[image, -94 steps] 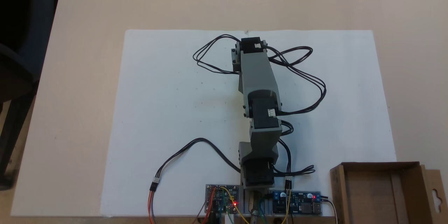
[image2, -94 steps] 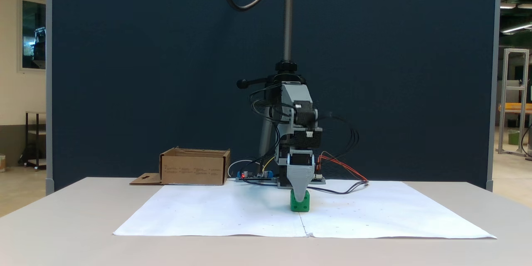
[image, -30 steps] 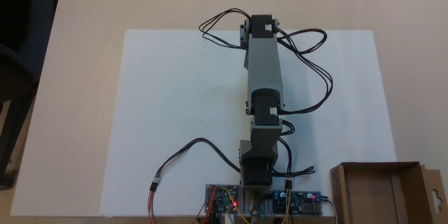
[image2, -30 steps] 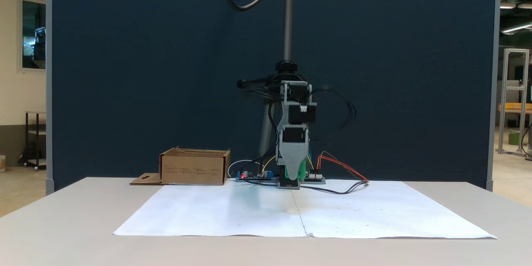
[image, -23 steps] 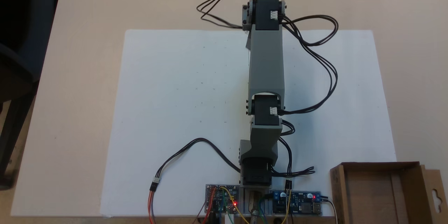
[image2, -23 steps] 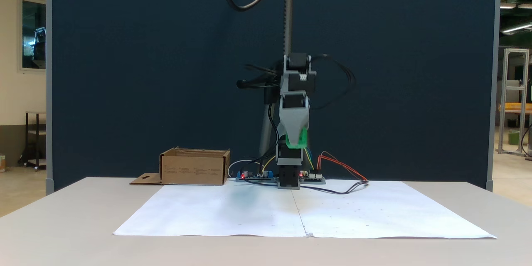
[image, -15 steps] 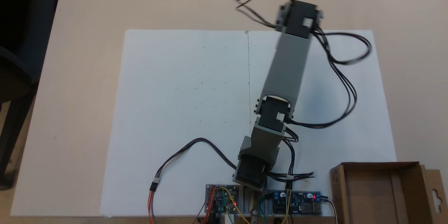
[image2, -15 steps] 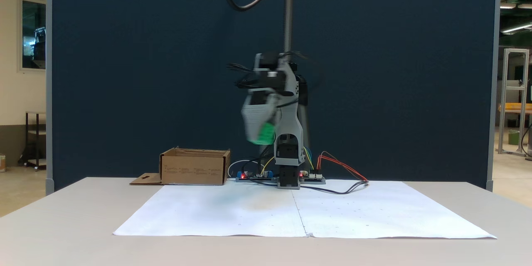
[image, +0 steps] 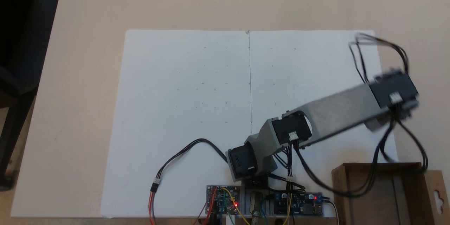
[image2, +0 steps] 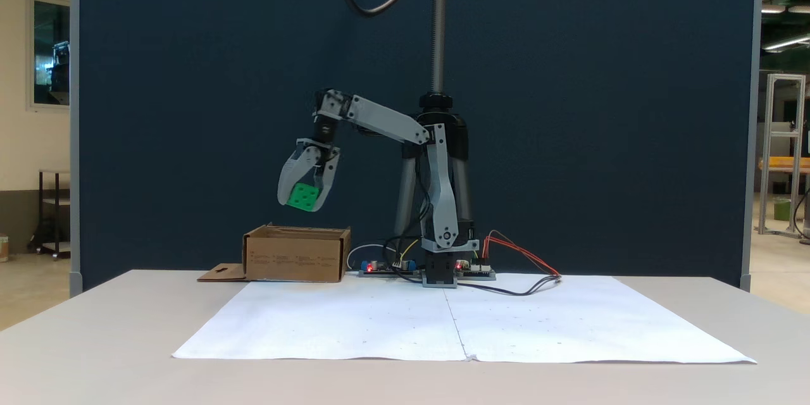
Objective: Grasp a green dice and put it in the bin.
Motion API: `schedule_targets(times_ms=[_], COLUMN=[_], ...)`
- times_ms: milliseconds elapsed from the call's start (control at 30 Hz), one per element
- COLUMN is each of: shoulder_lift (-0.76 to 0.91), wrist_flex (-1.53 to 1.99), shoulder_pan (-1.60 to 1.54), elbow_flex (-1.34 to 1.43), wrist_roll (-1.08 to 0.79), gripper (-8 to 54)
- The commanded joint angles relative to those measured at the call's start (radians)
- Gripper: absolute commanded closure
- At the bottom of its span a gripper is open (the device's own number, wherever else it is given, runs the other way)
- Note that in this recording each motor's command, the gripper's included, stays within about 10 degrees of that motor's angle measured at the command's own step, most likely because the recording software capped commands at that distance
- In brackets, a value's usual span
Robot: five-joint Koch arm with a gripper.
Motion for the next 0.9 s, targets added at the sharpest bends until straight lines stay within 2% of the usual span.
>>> schedule_targets(times_ms=[0, 233, 367, 733, 767, 800, 867], shoulder_lift=[0.051, 0.028, -0.057, -0.126, -0.126, -0.126, -0.126], wrist_flex=[-0.028, -0.087, -0.132, -0.150, -0.147, -0.146, -0.146], shoulder_pan=[0.117, 0.327, 0.403, 0.494, 0.492, 0.492, 0.485], elbow_flex=[-0.051, -0.051, -0.051, -0.026, -0.008, 0.021, 0.072], wrist_roll=[-0.124, -0.178, -0.186, -0.195, -0.195, -0.195, -0.195], gripper=[34.1, 34.1, 34.1, 33.8, 23.0, 14.8, 8.8])
